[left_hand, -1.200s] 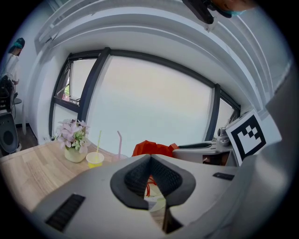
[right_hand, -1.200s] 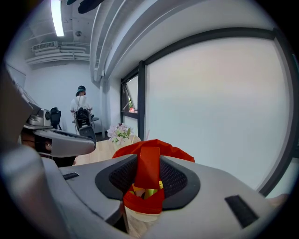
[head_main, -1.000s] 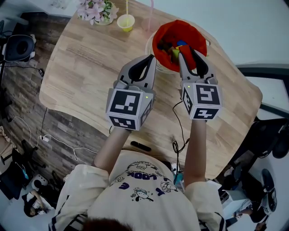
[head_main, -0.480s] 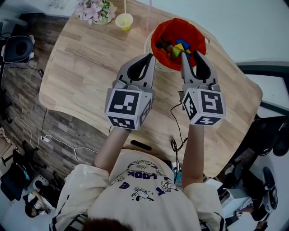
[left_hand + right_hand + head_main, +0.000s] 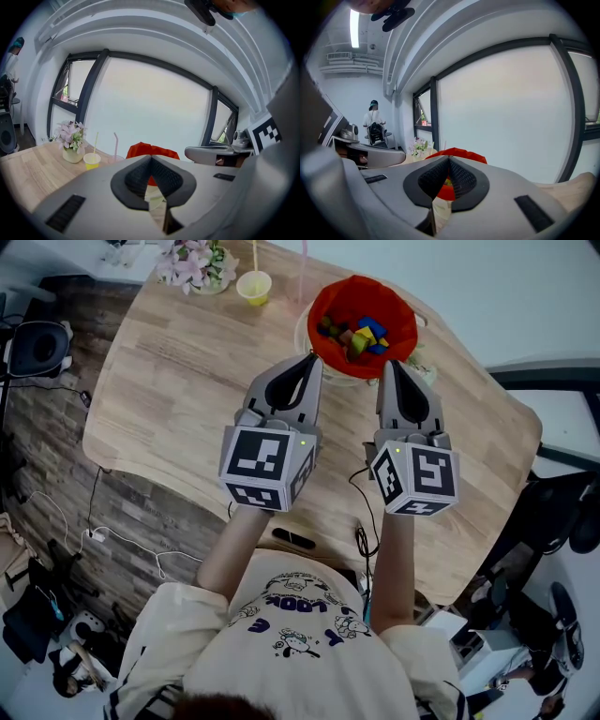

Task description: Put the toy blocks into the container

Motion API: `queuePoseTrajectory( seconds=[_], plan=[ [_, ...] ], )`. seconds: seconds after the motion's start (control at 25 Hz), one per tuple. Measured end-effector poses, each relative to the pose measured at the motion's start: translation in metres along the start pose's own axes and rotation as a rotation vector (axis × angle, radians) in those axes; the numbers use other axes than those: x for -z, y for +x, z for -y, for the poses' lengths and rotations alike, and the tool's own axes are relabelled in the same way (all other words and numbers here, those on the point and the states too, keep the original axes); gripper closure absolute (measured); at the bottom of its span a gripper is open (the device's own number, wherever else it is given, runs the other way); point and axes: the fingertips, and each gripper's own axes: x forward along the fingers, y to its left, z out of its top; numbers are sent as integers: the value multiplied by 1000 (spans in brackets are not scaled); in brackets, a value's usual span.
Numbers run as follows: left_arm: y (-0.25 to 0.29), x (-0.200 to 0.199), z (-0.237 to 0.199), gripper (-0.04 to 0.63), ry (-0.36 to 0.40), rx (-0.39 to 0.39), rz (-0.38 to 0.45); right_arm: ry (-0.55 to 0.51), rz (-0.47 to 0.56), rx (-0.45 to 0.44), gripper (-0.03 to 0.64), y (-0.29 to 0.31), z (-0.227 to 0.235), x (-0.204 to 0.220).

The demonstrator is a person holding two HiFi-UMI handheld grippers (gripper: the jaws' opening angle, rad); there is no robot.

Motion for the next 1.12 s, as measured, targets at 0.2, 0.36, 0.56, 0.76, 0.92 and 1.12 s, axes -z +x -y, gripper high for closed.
queuePoseTrajectory(
  seconds=[0.2,0.36,0.56,0.76,0.92,1.12],
  plan=[
    [-6,-2,10,563,10,13,8,18,24,18,620,-13,-7,-2],
    [-12,-4,15,565,18,18,14,21,48,32,620,-21,-10,-6],
    [-19,-6,21,565,26,20,23,37,77,74,620,-35,-6,-8],
    [-25,-5,27,563,34,27,21,53,79,101,620,-48,-5,-4],
    [-30,-5,30,565,37,27,23,63,75,113,621,-55,-7,0],
    [-37,-5,36,564,43,28,30,69,83,115,621,-63,-11,0]
  ],
)
